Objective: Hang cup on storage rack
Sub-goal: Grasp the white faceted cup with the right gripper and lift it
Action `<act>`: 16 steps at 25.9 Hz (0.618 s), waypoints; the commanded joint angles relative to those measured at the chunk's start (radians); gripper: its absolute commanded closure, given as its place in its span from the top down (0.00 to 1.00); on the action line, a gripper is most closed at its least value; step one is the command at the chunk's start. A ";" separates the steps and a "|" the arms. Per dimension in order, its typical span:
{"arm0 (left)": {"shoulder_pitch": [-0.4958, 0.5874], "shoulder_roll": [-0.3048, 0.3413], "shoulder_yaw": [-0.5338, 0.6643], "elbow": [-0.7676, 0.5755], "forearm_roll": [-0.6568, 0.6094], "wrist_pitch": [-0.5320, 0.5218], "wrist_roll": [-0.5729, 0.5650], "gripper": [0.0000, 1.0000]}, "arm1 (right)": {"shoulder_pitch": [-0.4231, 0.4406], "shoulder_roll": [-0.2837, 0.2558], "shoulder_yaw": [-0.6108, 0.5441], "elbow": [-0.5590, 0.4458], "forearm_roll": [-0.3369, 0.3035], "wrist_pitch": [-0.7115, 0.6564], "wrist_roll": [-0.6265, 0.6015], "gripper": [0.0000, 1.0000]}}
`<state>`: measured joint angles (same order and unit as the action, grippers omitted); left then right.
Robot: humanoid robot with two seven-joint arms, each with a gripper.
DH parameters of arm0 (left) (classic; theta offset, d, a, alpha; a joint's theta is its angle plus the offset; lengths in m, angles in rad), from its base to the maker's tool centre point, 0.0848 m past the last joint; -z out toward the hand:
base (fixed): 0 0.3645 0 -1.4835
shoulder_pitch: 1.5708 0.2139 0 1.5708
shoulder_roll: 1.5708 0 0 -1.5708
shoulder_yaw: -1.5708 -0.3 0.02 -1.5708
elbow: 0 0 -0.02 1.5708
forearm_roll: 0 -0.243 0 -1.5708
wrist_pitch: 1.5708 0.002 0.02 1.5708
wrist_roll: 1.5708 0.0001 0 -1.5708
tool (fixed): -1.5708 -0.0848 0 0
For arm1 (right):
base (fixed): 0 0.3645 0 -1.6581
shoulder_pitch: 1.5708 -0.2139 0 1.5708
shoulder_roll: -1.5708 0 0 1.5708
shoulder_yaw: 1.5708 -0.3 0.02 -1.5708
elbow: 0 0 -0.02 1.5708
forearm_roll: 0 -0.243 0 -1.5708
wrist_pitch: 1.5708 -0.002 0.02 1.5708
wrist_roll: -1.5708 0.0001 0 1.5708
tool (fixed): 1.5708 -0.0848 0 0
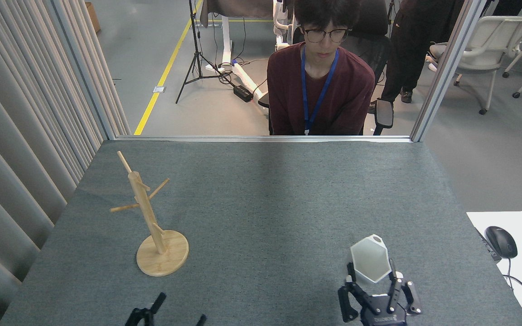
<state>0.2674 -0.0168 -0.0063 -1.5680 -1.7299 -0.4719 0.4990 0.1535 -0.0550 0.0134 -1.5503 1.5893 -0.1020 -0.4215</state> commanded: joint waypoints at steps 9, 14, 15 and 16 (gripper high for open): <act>-0.083 -0.037 -0.152 0.060 -0.134 0.033 -0.045 1.00 | -0.074 0.124 0.300 0.018 0.196 0.100 0.024 0.56; -0.091 -0.040 -0.166 0.065 -0.181 0.042 -0.074 1.00 | -0.066 0.129 0.373 0.016 0.238 0.107 0.024 0.56; -0.091 -0.043 -0.166 0.065 -0.181 0.042 -0.077 1.00 | -0.063 0.130 0.384 0.018 0.241 0.107 0.024 0.56; -0.093 -0.043 -0.167 0.065 -0.181 0.042 -0.079 1.00 | -0.061 0.132 0.398 0.018 0.241 0.107 0.024 0.56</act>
<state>0.1787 -0.0569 -0.1692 -1.5052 -1.9009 -0.4310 0.4297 0.0864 0.0728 0.3729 -1.5328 1.8173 0.0022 -0.3971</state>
